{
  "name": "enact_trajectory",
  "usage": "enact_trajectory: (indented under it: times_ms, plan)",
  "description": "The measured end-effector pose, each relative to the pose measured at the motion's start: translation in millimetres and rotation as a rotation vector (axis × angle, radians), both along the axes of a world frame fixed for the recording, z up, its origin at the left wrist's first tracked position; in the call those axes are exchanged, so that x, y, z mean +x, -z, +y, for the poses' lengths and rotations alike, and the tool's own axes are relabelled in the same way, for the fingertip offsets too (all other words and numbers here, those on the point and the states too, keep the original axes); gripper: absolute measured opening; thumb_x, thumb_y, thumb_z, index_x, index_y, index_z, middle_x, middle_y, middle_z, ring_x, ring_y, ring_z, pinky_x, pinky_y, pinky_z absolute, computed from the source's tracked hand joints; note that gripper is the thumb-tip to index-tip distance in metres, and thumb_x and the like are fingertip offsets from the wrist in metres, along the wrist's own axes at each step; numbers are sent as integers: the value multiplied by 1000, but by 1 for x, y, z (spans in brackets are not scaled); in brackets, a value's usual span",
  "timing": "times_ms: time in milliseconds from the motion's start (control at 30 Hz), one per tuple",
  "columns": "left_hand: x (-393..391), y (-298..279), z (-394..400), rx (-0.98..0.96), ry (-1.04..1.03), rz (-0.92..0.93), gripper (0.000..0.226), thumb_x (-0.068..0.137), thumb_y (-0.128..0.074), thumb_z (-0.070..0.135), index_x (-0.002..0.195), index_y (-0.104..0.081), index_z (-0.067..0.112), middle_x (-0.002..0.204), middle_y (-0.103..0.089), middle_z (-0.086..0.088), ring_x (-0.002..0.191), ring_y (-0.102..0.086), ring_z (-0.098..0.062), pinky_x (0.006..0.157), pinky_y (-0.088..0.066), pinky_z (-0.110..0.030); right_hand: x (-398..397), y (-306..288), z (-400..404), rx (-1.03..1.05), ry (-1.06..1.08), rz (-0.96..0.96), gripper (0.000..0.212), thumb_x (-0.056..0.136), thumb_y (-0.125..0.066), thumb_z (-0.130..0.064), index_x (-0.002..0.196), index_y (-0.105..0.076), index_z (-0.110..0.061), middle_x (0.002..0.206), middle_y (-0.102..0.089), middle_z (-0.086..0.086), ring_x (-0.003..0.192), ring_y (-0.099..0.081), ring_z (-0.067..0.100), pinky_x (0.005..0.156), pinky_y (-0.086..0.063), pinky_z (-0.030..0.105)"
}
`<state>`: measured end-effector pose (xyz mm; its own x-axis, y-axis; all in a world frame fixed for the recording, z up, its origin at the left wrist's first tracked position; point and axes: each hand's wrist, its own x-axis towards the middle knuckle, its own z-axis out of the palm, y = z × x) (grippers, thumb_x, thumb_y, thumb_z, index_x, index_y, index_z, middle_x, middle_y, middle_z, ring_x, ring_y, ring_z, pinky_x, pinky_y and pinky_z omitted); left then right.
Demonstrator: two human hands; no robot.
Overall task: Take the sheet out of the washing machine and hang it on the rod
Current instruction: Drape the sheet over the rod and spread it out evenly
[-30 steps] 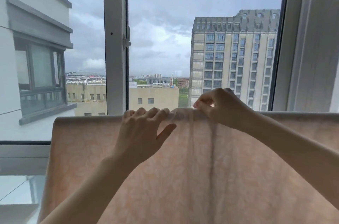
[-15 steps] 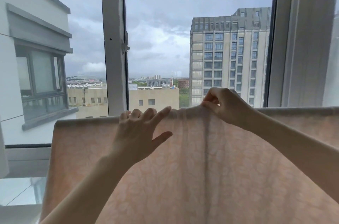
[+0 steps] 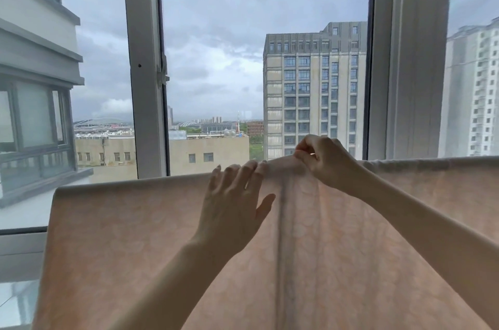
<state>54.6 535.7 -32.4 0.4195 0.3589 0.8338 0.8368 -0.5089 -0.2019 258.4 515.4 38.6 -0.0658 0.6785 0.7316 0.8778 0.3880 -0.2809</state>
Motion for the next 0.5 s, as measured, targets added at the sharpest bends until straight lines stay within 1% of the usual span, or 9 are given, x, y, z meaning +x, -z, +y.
enact_trajectory:
  times_ms: [67, 133, 200, 267, 333, 400, 500]
  plan:
    - [8, -4, 1, 0, -11, 14, 58, 92, -38, 54, 139, -47, 21, 132, -56, 1, 101, -58, -30, 88, -45, -51, 3, 0, 0, 0, -7, 7, 10, 92, -62, -20, 96, -66, -11, 85, -66, -2, 80, -61, 9, 66, -44, 11]
    - [15, -5, 2, -10, -48, 38, 60, 90, -36, 60, 140, -43, 27, 130, -54, 3, 95, -56, -31, 83, -44, -50, 7, 0, -1, 1, -14, 3, 8, 90, -64, -20, 93, -67, -13, 83, -67, -4, 79, -61, 6, 70, -47, 15]
    - [17, -3, 4, -8, -86, 55, 64, 88, -36, 66, 140, -41, 30, 131, -52, 2, 94, -54, -33, 82, -43, -52, 10, -1, -2, -22, -26, -42, 6, 89, -66, -21, 89, -68, -15, 80, -67, -7, 76, -61, 3, 69, -47, 15]
    - [17, -2, 5, 6, -106, 68, 67, 86, -36, 69, 140, -41, 30, 132, -52, 0, 94, -54, -36, 83, -43, -54, 16, -4, -5, -78, -81, -43, 6, 88, -67, -21, 87, -69, -16, 79, -69, -6, 74, -64, 5, 68, -48, 17]
    - [16, -1, 6, 19, -110, 74, 69, 84, -37, 70, 140, -41, 30, 133, -52, -1, 94, -54, -37, 84, -43, -55, 30, -8, -9, -112, -115, -13, 5, 88, -67, -19, 90, -71, -17, 84, -71, -8, 81, -66, 3, 76, -50, 17]
    - [14, 0, 7, 21, -118, 77, 71, 83, -38, 72, 140, -42, 30, 134, -51, -2, 94, -54, -37, 85, -43, -55, 44, -11, -13, -148, -96, -40, 8, 86, -69, -19, 94, -71, -20, 91, -70, -13, 89, -64, -3, 84, -48, 15]
    - [15, 0, 8, 34, -112, 81, 71, 82, -40, 72, 138, -45, 28, 134, -52, -4, 92, -54, -38, 86, -42, -57, 52, -8, -15, -170, -66, -78, 10, 84, -71, -22, 93, -74, -22, 89, -71, -15, 85, -64, -5, 83, -49, 15]
